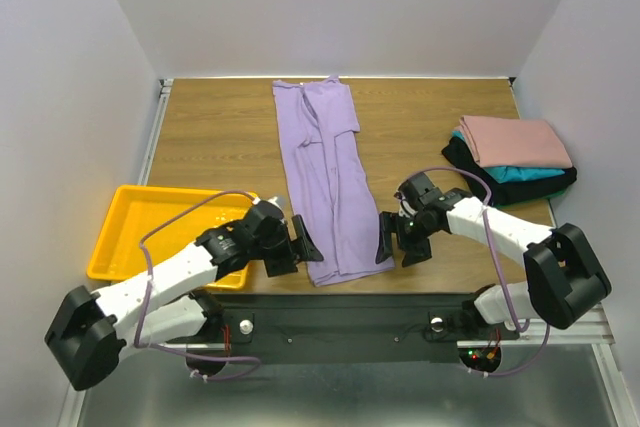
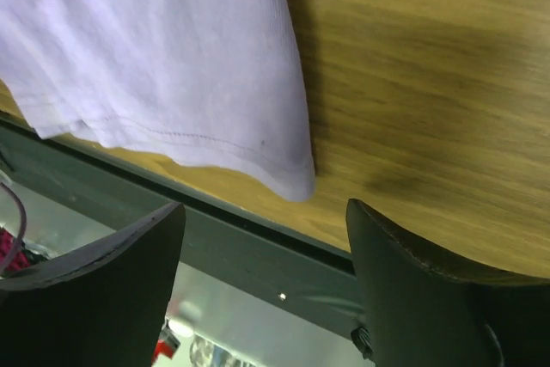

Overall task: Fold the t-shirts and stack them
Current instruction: Fold the tshirt

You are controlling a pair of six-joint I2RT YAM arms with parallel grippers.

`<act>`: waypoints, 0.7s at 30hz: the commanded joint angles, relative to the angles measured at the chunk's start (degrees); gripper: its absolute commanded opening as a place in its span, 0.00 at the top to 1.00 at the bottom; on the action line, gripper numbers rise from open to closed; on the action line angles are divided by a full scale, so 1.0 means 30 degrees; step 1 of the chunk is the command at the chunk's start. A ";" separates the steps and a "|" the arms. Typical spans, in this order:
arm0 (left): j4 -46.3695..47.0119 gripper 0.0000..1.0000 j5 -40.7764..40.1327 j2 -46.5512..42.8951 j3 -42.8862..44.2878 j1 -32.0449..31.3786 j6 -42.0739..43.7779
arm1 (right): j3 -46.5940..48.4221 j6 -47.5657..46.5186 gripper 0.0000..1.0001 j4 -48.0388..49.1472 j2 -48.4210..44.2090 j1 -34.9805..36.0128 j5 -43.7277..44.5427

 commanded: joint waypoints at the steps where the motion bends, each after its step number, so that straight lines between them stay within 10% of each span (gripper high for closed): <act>1: 0.1296 0.13 0.1058 0.1213 -0.0397 -0.1004 -0.0707 | -0.0033 0.0109 0.23 -0.0254 0.0125 -0.0067 -0.0686; 21: 0.4024 0.49 0.1031 0.7072 -0.1074 -0.3057 -0.1558 | -0.0618 -0.0067 0.55 0.0272 0.1795 -0.0096 0.1013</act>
